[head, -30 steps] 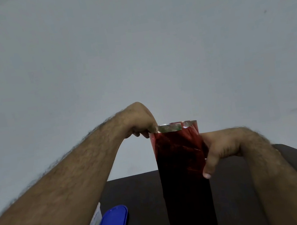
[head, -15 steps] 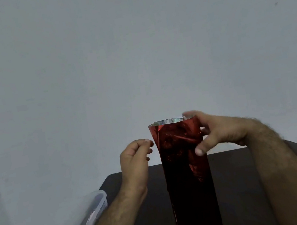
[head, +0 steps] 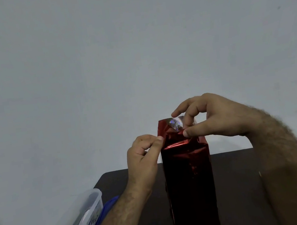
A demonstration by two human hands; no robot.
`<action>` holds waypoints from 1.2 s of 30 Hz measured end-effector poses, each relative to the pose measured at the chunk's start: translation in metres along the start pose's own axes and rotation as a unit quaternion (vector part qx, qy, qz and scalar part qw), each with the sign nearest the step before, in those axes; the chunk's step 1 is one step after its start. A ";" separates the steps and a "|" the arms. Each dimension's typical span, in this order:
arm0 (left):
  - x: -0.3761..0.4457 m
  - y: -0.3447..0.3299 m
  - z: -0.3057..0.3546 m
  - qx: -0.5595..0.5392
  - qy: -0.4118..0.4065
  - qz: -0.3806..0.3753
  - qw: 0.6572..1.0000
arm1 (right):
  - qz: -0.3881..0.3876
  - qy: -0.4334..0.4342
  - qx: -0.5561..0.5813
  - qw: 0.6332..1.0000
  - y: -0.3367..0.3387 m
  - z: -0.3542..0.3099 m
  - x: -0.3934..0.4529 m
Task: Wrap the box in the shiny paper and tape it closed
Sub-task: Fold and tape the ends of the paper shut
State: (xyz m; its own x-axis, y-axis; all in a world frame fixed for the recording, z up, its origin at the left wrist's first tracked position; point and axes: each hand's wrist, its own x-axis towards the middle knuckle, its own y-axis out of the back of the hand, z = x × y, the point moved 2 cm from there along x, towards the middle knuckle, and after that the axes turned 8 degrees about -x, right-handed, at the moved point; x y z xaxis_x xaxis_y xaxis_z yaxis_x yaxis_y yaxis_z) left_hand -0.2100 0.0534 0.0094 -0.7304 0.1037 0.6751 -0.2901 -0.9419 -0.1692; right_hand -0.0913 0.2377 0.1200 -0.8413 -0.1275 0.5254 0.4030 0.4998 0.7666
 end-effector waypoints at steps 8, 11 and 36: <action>0.005 0.001 0.012 0.048 0.028 -0.062 0.997 | -0.063 -0.010 -0.017 0.998 0.005 -0.005 -0.009; 0.006 0.000 0.019 0.029 0.057 -0.064 0.996 | -0.062 -0.005 -0.020 0.998 0.004 -0.007 -0.008; 0.000 -0.002 0.020 0.025 0.043 -0.141 0.989 | -0.112 0.003 -0.046 0.993 -0.007 -0.014 -0.006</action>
State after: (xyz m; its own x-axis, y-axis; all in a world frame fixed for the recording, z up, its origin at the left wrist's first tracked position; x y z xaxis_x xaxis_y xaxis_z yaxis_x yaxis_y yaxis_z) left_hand -0.1972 0.0487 0.0245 -0.6752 0.3891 0.6267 -0.4609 -0.8858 0.0535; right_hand -0.0838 0.2230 0.1170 -0.9115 -0.2314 0.3401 0.2375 0.3789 0.8944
